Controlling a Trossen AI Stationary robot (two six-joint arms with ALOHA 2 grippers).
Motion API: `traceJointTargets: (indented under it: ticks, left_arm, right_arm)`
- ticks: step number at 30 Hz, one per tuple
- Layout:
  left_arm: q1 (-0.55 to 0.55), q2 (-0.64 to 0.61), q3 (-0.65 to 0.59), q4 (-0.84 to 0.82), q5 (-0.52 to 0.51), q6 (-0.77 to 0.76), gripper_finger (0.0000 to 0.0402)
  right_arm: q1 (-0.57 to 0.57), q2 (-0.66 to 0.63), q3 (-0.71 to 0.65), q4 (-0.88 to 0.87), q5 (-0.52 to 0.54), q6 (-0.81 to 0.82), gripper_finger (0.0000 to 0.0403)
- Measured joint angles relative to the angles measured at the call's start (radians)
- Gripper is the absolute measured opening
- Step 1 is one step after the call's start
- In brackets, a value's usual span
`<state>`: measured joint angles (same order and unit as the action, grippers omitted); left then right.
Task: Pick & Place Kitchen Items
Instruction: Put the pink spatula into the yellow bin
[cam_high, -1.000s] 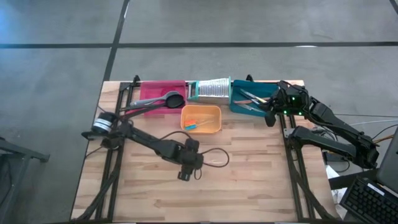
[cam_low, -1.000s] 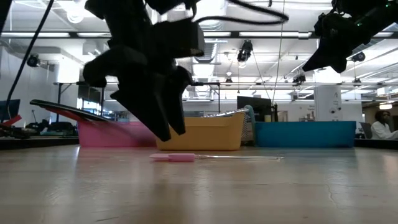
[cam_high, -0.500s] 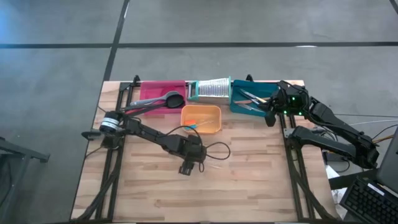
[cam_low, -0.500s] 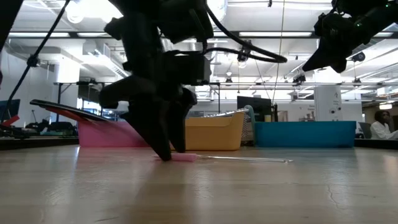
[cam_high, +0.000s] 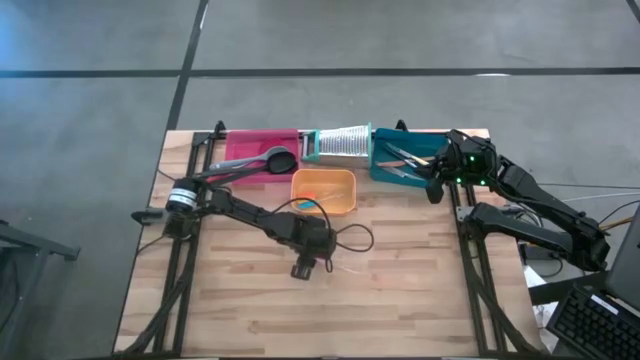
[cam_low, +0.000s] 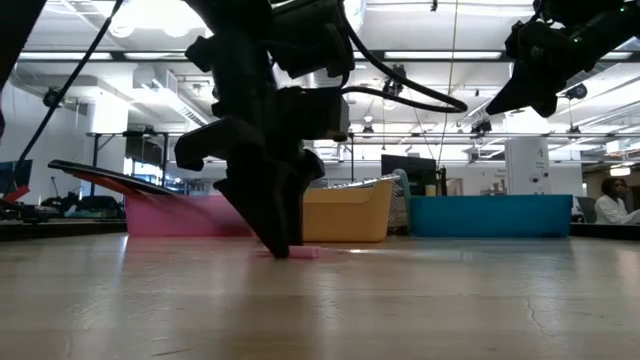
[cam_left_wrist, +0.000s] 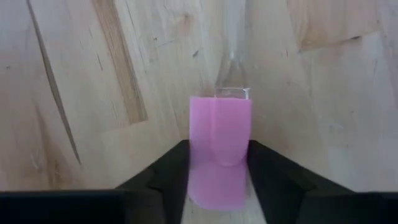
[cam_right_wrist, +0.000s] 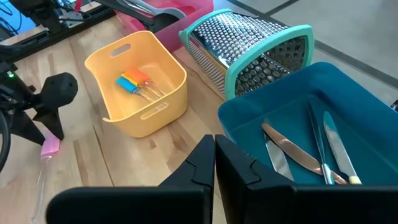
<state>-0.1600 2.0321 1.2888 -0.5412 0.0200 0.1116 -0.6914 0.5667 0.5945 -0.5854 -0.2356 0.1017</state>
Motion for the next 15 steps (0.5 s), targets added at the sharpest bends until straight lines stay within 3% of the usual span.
traceJointTargets:
  ticks: [8,15]
  left_arm:
    - [-0.001,-0.007,-0.002,-0.025,0.048,0.01,0.0016]
    - [0.0,-0.093,-0.002,-0.042,0.065,-0.003,0.0004]
  right_arm:
    - [0.0,0.0,0.0,0.0,0.0,0.0,0.0008]
    - [0.0,0.0,0.0,0.0,0.0,0.0,0.0008]
